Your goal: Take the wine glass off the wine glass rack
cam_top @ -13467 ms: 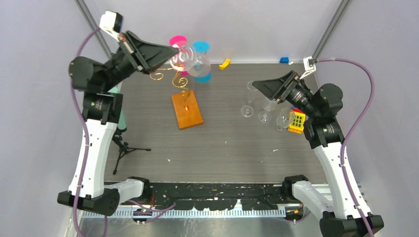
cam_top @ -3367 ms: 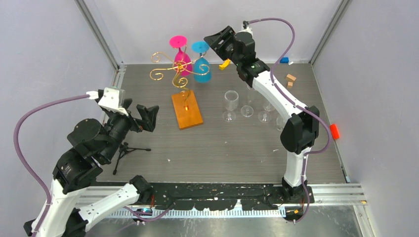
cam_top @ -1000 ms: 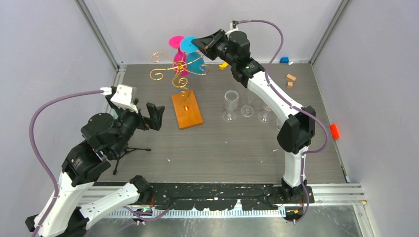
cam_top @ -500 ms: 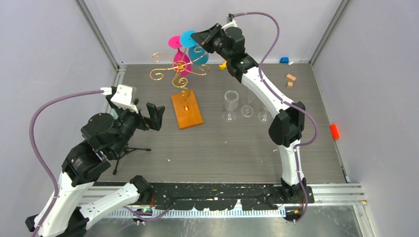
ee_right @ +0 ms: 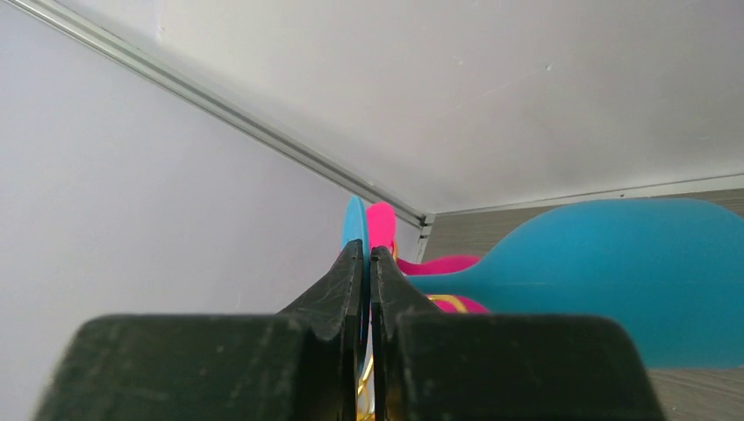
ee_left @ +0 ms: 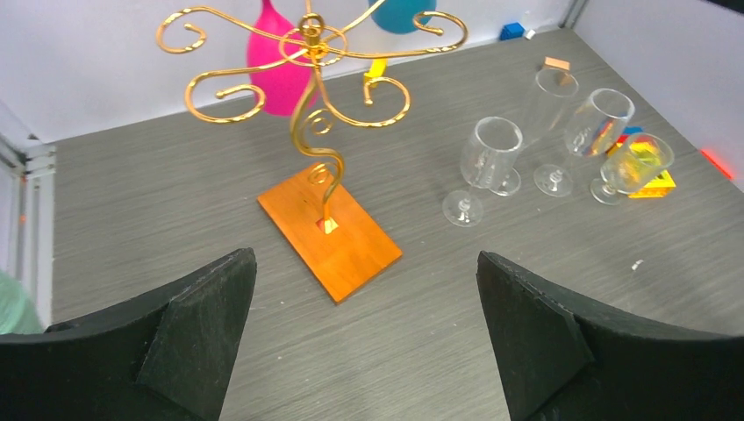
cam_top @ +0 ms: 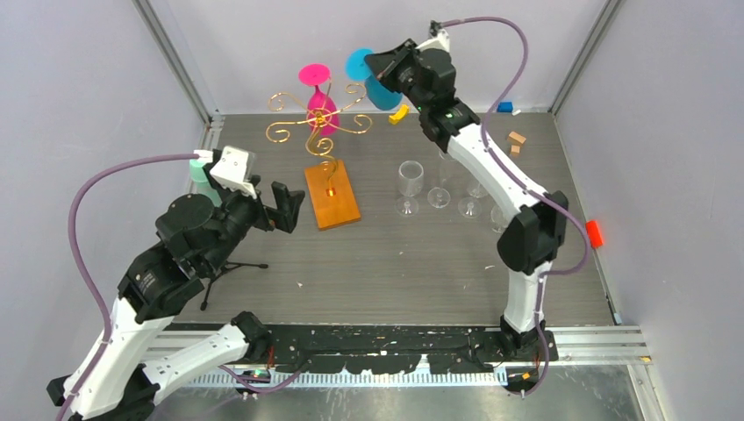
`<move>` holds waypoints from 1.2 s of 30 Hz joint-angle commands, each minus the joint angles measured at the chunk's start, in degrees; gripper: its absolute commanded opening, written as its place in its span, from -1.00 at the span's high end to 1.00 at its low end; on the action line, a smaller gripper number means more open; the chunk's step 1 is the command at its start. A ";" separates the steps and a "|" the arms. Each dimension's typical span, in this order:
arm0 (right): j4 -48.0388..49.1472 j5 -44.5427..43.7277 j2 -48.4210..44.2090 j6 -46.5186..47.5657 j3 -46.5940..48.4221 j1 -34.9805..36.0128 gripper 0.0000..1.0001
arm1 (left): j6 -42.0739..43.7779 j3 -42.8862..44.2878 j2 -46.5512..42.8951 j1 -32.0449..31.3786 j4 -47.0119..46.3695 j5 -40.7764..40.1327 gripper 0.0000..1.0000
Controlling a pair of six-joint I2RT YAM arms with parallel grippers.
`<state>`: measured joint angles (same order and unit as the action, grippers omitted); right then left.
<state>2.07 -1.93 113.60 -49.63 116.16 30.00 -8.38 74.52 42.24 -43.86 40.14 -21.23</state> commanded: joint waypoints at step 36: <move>-0.68 -0.05 -82.77 -39.01 -61.23 -4.07 0.99 | -57.63 -6.29 31.00 0.22 -53.01 40.58 -0.94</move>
<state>-4.60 1.30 33.45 -82.08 56.27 26.06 -58.76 67.94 72.10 -43.86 -4.69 19.53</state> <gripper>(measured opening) 0.089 0.970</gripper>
